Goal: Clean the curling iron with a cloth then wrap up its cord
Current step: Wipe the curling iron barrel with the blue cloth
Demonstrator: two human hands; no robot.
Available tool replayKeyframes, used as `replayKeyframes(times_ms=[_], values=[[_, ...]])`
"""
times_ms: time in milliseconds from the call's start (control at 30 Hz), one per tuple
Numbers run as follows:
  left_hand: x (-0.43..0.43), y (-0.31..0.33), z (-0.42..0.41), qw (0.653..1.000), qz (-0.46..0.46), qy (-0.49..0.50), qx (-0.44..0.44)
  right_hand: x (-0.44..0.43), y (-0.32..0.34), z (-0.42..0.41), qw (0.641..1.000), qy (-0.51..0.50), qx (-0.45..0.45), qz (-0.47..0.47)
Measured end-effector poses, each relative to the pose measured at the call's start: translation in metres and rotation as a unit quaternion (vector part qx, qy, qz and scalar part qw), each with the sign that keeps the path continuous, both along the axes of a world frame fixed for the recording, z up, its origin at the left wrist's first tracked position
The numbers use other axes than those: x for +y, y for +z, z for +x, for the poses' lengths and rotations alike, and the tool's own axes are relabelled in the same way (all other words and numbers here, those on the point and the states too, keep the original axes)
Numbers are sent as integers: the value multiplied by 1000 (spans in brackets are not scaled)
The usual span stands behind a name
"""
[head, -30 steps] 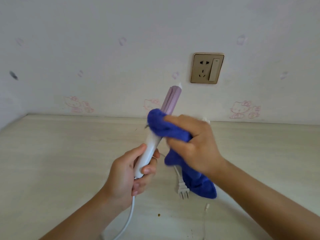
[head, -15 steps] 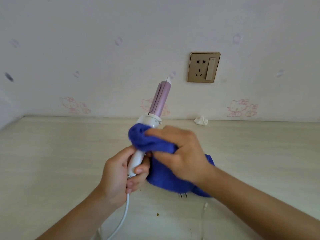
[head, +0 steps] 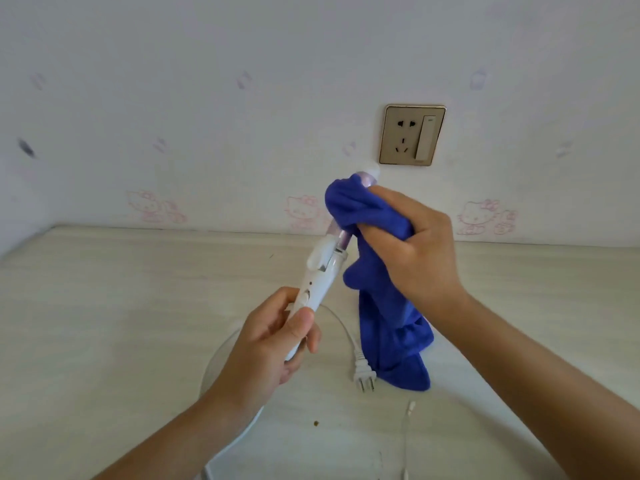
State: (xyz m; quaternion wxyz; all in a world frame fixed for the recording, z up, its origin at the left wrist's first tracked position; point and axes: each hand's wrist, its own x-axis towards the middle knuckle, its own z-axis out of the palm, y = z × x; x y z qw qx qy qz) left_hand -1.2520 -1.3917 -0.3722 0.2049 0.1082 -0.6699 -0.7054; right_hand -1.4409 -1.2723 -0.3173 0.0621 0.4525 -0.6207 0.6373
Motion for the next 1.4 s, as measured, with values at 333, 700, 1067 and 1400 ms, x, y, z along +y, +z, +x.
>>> replayKeyframes(times_ms=[333,700,1067,1400], values=[[-4,-22,-1,999,23,23,-27,-7,-16,-6,997,28,-1,71],[-6,-25,-5,998,14,50,-32,-6,-14,-19,996,-4,-37,85],[-12,-25,-3,999,27,23,-40,-2,-7,-25,997,26,-5,77],[-14,-26,-6,993,65,56,-75,-10,-28,1,985,102,24,139]])
